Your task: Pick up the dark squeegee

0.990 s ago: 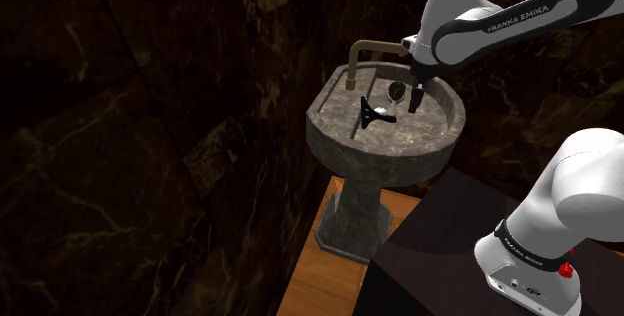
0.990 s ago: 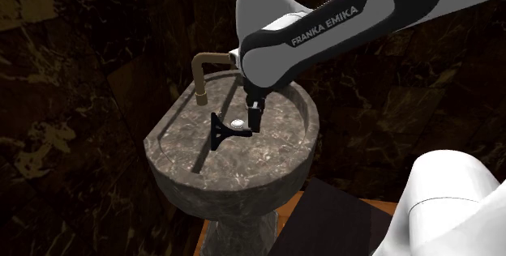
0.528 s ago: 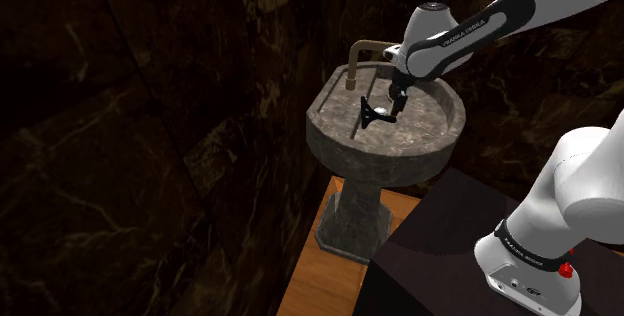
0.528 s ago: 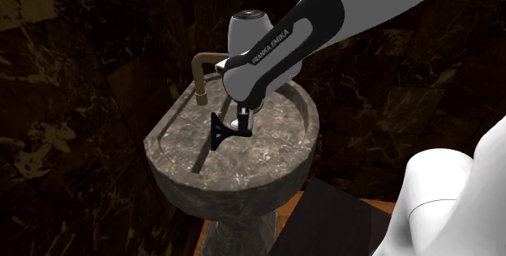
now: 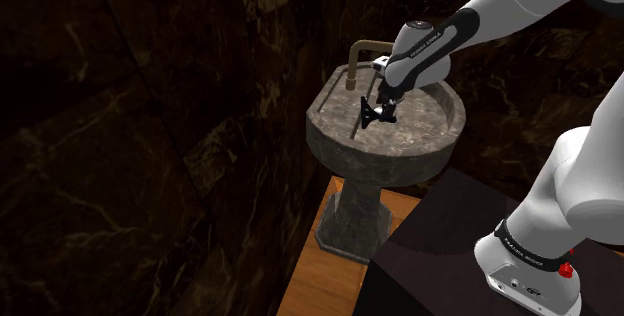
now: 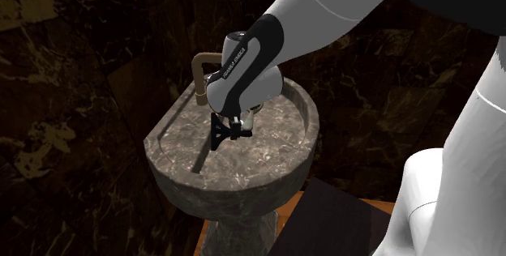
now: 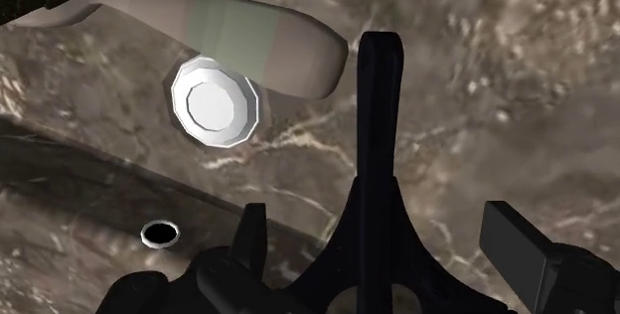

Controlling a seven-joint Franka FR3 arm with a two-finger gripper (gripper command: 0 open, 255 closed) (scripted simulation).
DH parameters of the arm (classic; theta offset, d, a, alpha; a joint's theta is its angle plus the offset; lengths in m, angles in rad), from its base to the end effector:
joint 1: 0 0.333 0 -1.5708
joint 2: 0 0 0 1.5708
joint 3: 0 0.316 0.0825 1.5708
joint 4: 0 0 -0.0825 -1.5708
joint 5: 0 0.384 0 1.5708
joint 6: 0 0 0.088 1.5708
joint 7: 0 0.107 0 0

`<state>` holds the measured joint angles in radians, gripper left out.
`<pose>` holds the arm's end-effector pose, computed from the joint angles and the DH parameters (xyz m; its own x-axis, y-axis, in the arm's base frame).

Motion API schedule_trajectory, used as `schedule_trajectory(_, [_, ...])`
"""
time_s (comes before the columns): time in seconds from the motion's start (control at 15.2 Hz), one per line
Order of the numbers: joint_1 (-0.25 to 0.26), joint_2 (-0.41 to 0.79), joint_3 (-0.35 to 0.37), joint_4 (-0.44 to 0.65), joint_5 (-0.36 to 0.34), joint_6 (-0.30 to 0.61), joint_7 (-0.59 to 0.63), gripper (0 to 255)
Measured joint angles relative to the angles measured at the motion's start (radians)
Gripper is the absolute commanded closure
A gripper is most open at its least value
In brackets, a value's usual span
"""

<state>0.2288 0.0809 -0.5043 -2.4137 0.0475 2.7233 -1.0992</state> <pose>0.4953 -0.1422 0.3056 0.6936 0.7135 0.0989 0.6850 -0.6958 0.2160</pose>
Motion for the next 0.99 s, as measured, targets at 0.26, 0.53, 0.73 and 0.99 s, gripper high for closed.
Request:
schedule_trajectory(0.26, [-0.009, 0.042, 0.014, -0.009, 0.051, 0.045, -0.038, 255])
schedule_trajectory(0.53, [-0.011, 0.046, 0.015, -0.012, 0.058, 0.052, -0.045, 255])
schedule_trajectory(0.73, [-0.011, 0.046, 0.015, -0.012, 0.058, 0.053, -0.045, 255])
schedule_trajectory(0.99, [-0.010, 0.042, 0.013, -0.008, 0.052, 0.044, -0.041, 255])
